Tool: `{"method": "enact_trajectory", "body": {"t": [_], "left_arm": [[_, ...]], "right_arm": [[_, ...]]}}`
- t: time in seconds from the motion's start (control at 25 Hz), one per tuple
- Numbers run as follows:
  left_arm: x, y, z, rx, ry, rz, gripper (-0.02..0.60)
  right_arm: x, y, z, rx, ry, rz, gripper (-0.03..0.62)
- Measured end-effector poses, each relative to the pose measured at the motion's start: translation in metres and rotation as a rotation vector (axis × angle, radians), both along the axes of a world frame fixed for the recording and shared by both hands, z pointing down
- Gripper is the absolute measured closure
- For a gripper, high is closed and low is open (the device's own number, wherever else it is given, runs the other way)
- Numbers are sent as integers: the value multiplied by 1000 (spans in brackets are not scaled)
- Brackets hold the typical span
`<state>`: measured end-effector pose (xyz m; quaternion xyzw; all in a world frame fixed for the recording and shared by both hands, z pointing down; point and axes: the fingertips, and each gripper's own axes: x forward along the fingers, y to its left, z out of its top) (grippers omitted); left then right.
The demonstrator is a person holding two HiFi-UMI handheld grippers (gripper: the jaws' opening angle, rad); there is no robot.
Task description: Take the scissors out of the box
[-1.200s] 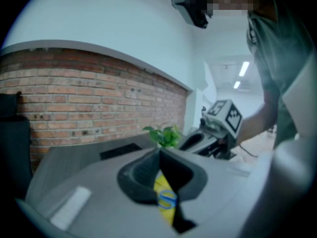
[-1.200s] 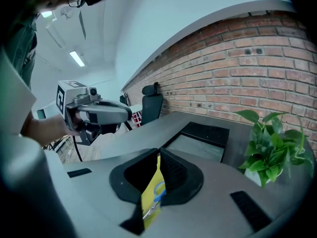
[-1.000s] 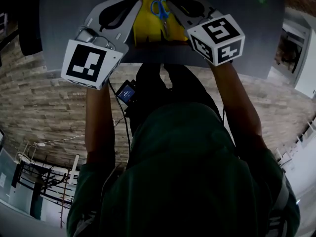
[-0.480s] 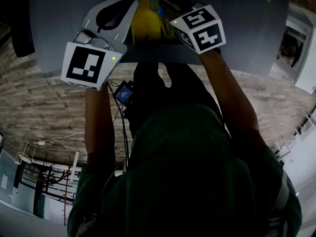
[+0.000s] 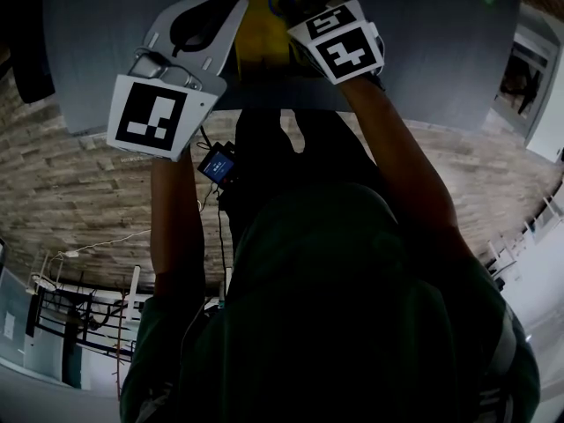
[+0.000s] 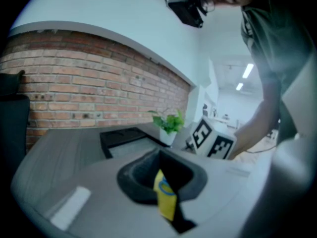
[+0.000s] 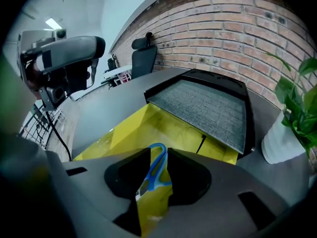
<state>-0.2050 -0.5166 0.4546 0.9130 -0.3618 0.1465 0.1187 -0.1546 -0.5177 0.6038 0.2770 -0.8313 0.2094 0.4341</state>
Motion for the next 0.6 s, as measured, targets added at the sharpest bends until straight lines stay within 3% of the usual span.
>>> {"method": "enact_trajectory", "body": {"t": [0.32,0.6], "left_arm": [[-3,2,1,1,13,4,583],[0,3,0,9,22,9,583]], "right_arm": [[0,8,12,33,161,-91,499],[-1,11,23,63,218,-141,516]]}}
